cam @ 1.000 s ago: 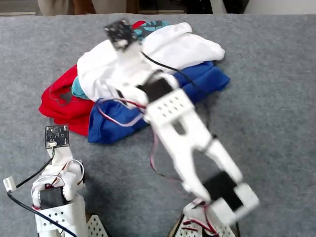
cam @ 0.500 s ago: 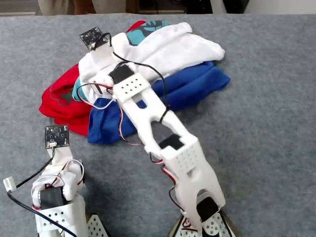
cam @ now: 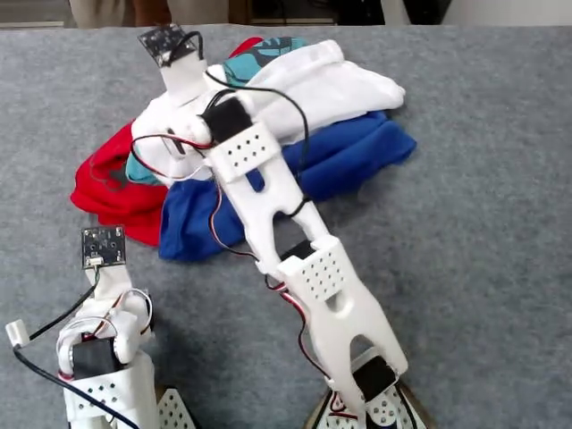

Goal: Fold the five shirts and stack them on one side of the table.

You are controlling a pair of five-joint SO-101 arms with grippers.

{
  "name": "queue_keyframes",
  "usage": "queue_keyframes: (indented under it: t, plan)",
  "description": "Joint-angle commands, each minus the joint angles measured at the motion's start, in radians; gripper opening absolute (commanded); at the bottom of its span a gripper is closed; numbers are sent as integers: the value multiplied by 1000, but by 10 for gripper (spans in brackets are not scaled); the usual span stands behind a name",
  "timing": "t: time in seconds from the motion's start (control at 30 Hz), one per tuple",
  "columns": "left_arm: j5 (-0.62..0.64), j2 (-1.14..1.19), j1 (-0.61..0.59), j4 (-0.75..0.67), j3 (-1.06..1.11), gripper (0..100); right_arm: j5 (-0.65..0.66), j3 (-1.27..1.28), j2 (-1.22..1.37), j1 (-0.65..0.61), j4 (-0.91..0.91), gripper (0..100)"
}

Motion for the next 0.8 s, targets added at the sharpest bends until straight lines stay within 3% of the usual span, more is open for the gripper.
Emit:
queue_keyframes:
  t: [0.0, 0.33, 0.57, 0.77]
  plan:
    - [9, 1, -6, 5, -106, 20, -3, -188, -13, 5, 126, 2]
    - [9, -1, 0, -9, -226, 20, -5, -213, -251, 231, 152, 2]
    - [11, 1, -11, -238, -310, 21, -5, -213, -473, 466, 150, 2]
    - [11, 2, -5, -391, -308, 72, 14, -209, -590, 759, 160, 2]
